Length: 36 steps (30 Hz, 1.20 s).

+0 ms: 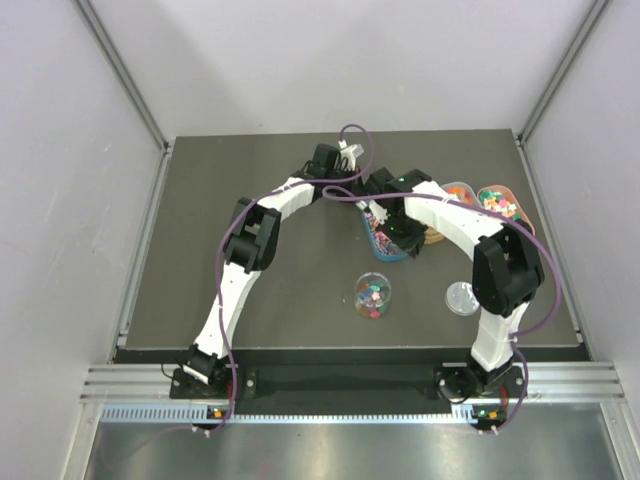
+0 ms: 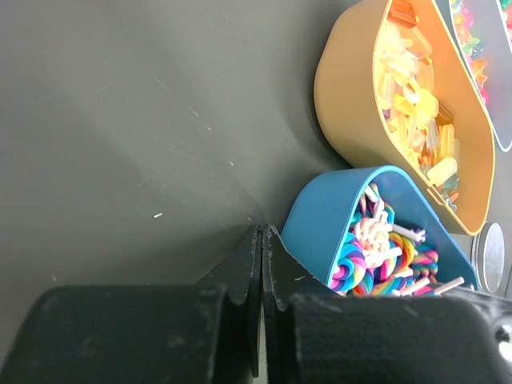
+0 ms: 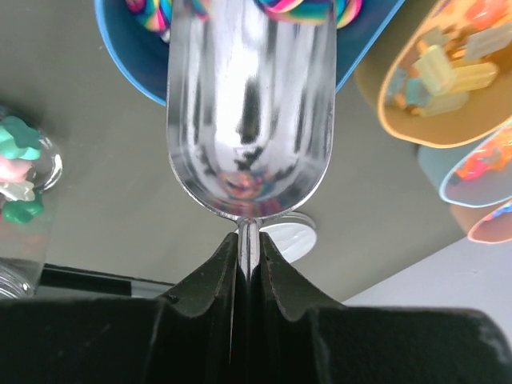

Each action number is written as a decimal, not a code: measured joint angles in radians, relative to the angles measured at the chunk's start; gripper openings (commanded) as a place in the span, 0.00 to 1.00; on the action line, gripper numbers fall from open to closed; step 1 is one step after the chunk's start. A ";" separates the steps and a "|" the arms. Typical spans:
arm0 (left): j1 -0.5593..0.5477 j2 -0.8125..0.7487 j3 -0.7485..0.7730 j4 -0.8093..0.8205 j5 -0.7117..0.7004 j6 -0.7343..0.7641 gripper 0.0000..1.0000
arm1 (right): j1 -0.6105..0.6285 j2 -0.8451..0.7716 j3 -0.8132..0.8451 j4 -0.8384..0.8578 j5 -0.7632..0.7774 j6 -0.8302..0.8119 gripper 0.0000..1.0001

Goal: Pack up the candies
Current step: Scoop the fake candies from the storage box.

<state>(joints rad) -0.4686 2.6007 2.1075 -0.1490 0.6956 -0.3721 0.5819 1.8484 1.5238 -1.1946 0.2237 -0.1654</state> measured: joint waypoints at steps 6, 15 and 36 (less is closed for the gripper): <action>0.000 0.000 0.000 0.006 -0.005 0.001 0.00 | 0.000 0.023 -0.008 -0.011 -0.058 0.037 0.00; 0.000 0.000 -0.002 0.007 -0.004 0.009 0.00 | -0.003 0.043 0.006 -0.027 -0.097 0.058 0.00; 0.032 -0.336 -0.473 -0.045 -0.015 0.143 0.00 | -0.025 0.010 -0.040 0.013 -0.152 0.024 0.00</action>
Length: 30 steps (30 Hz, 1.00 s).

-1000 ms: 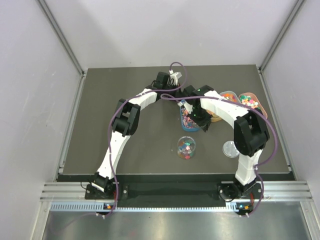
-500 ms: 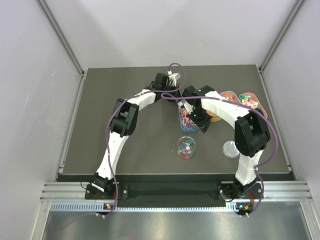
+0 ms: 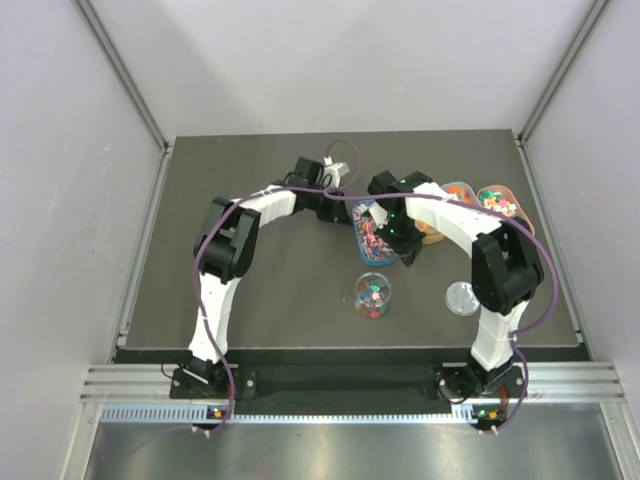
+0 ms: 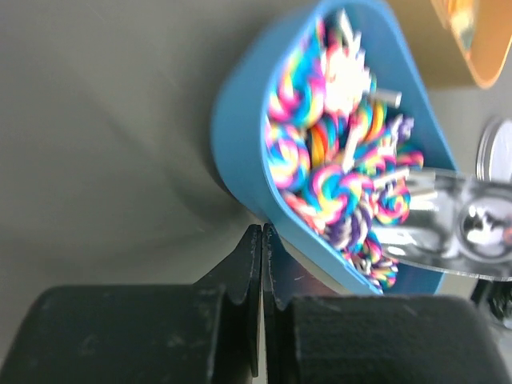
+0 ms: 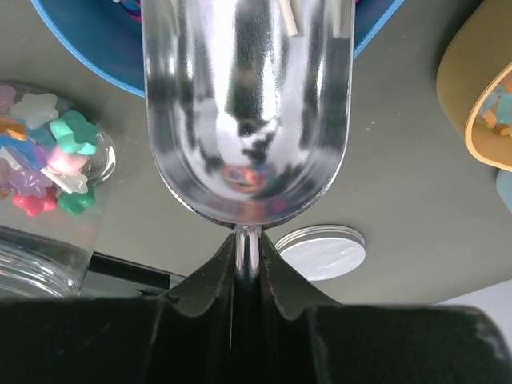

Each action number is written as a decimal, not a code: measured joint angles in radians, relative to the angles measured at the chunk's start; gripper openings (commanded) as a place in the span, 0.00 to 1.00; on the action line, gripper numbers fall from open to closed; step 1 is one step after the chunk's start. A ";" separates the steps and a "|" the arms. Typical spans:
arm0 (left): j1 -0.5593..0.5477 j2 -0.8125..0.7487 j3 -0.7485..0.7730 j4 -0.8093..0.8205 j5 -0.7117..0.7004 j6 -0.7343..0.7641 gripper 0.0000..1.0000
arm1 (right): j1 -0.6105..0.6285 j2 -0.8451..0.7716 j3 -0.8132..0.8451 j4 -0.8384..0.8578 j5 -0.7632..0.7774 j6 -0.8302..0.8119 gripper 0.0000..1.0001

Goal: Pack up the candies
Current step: Scoop the fake candies from the storage box.

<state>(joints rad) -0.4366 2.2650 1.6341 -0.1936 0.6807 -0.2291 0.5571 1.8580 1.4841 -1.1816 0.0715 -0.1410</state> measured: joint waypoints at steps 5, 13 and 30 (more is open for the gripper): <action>-0.026 0.000 -0.031 -0.040 0.035 -0.008 0.00 | -0.019 -0.005 -0.005 0.001 -0.003 -0.016 0.00; -0.058 -0.003 -0.073 -0.025 0.100 -0.042 0.00 | -0.031 -0.005 -0.005 -0.002 0.003 -0.027 0.00; -0.161 -0.034 -0.184 0.083 0.208 -0.184 0.00 | -0.037 0.013 0.017 -0.032 0.112 -0.078 0.00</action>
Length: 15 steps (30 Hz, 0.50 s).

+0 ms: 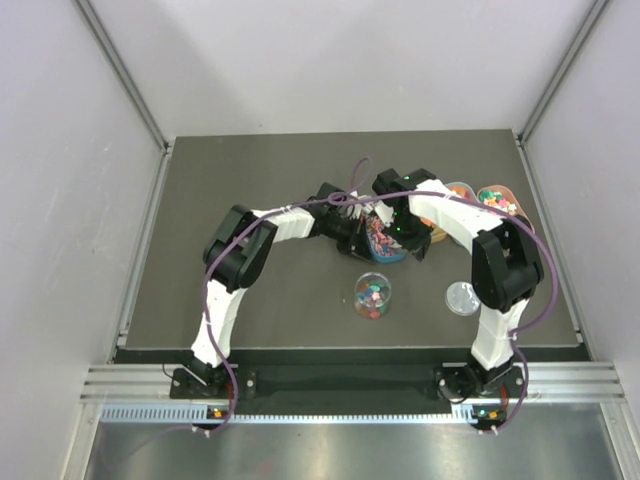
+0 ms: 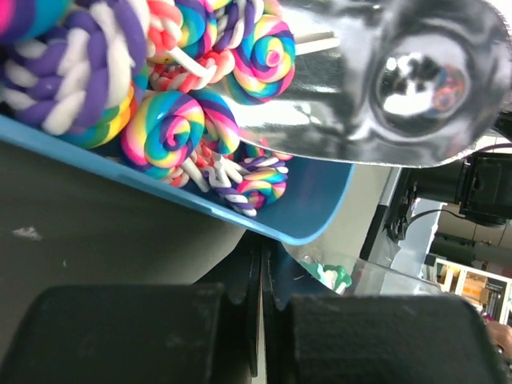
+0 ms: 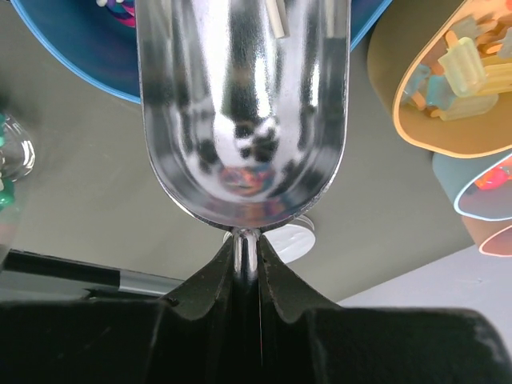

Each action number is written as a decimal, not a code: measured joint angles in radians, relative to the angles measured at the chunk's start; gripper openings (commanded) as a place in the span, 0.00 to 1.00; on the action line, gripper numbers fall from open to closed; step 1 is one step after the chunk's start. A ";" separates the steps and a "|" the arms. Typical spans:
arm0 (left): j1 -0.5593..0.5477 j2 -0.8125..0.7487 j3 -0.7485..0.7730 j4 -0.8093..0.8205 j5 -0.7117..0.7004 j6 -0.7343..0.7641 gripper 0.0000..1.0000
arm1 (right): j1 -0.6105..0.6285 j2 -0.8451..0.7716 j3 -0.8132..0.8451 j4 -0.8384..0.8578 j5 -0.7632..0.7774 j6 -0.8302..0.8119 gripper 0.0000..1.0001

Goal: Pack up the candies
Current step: Scoop the fake candies from the storage box.

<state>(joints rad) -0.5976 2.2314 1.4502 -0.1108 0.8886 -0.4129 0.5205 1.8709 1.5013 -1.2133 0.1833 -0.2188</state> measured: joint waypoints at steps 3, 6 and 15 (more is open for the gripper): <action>0.030 -0.027 0.006 -0.042 0.008 0.016 0.00 | 0.000 -0.006 -0.004 0.005 0.009 -0.011 0.00; 0.103 -0.102 0.010 -0.080 0.016 0.049 0.00 | 0.000 -0.021 -0.021 0.024 0.024 -0.017 0.00; 0.301 -0.010 0.467 -0.133 0.008 0.135 0.00 | -0.015 -0.058 -0.082 0.061 0.047 -0.032 0.00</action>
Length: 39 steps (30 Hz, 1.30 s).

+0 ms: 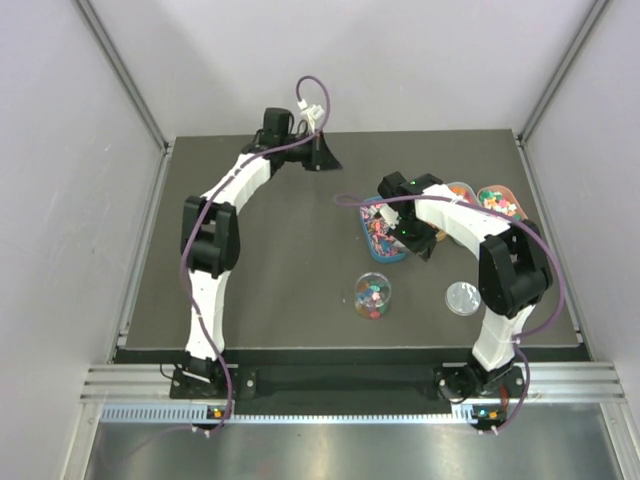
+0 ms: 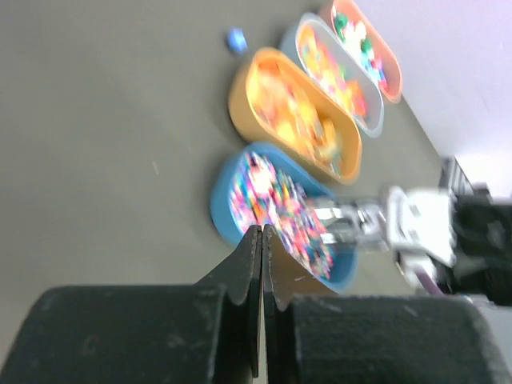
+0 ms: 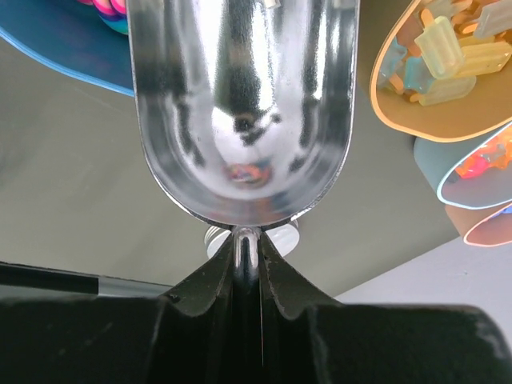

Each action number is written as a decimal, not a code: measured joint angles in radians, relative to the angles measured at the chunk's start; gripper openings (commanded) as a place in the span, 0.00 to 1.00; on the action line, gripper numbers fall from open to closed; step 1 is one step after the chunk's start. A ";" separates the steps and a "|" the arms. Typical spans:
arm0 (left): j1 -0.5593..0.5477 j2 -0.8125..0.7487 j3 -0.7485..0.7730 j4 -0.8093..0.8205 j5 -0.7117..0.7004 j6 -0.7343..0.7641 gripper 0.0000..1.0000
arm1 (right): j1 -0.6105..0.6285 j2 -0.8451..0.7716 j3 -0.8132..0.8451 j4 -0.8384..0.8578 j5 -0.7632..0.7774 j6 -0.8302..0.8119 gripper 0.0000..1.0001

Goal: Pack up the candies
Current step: Scoop the fake candies from the storage box.

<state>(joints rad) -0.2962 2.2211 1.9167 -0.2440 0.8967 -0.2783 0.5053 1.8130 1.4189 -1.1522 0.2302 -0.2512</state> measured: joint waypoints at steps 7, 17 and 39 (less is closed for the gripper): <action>-0.038 0.307 0.214 0.084 -0.014 -0.101 0.00 | 0.003 0.001 0.011 0.002 0.006 -0.011 0.00; -0.090 0.393 0.191 0.109 -0.034 -0.140 0.00 | 0.014 0.002 0.022 0.000 0.017 -0.019 0.00; -0.111 0.259 -0.126 0.327 -0.049 -0.196 0.00 | 0.051 0.049 0.066 -0.064 -0.005 -0.009 0.00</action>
<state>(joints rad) -0.4072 2.4805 1.7905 0.0826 0.8478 -0.4740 0.5560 1.8622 1.4853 -1.2167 0.2256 -0.2600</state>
